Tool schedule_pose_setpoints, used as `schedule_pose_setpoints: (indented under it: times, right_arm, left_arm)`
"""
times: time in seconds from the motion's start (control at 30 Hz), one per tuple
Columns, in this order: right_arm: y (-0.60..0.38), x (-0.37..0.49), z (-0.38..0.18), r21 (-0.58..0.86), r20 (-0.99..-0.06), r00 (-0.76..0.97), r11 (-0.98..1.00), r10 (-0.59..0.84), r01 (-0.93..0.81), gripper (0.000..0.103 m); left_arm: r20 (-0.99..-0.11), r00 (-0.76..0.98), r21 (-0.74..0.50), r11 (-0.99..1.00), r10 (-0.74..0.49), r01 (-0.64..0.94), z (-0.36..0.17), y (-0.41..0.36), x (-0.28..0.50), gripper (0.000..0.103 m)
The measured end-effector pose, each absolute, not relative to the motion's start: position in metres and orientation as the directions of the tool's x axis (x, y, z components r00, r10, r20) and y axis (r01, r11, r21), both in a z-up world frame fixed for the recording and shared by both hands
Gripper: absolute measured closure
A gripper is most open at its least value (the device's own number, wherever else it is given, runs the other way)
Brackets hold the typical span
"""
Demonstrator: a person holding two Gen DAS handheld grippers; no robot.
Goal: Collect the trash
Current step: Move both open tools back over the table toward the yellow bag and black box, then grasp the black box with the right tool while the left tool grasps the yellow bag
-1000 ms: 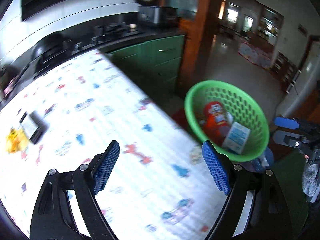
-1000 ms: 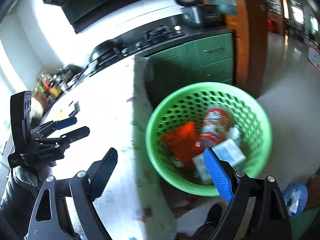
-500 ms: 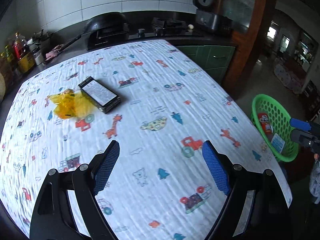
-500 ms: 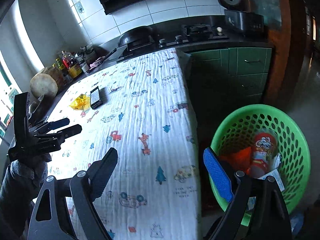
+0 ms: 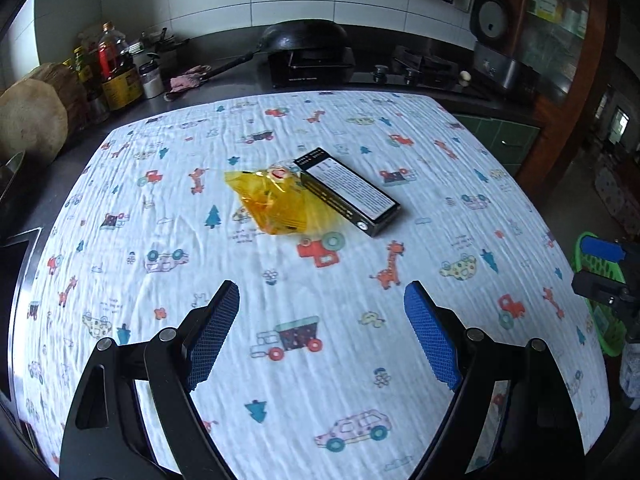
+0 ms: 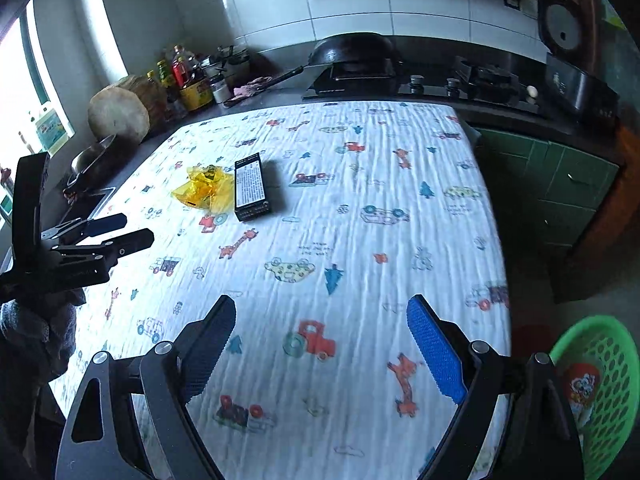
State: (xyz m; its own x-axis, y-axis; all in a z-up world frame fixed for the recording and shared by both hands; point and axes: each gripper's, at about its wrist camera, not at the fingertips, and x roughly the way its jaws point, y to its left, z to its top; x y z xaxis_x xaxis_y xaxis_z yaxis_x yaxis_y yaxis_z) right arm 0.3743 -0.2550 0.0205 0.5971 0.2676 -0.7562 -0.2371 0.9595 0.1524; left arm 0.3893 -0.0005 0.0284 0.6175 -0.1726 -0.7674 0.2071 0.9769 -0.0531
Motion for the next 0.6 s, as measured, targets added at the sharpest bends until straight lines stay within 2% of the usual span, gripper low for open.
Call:
schedule_pose_setpoints:
  times: [0.33,0.6]
  right_arm:
    - [-0.195,0.449,0.012,0.146,-0.766,0.557,0.931,0.321,-0.335,0.019]
    - [-0.153,0.497,-0.007,0.119,-0.789,0.522,0.913,0.326,-0.39,0.022]
  left_arm:
    - [-0.776,0.618,-0.073,0.992,-0.124,0.107,0.024,0.048,0.428,0.019]
    - [-0.781,0.61,-0.128,0.99,-0.136,0.057,0.021,0.069,0.454,0.019]
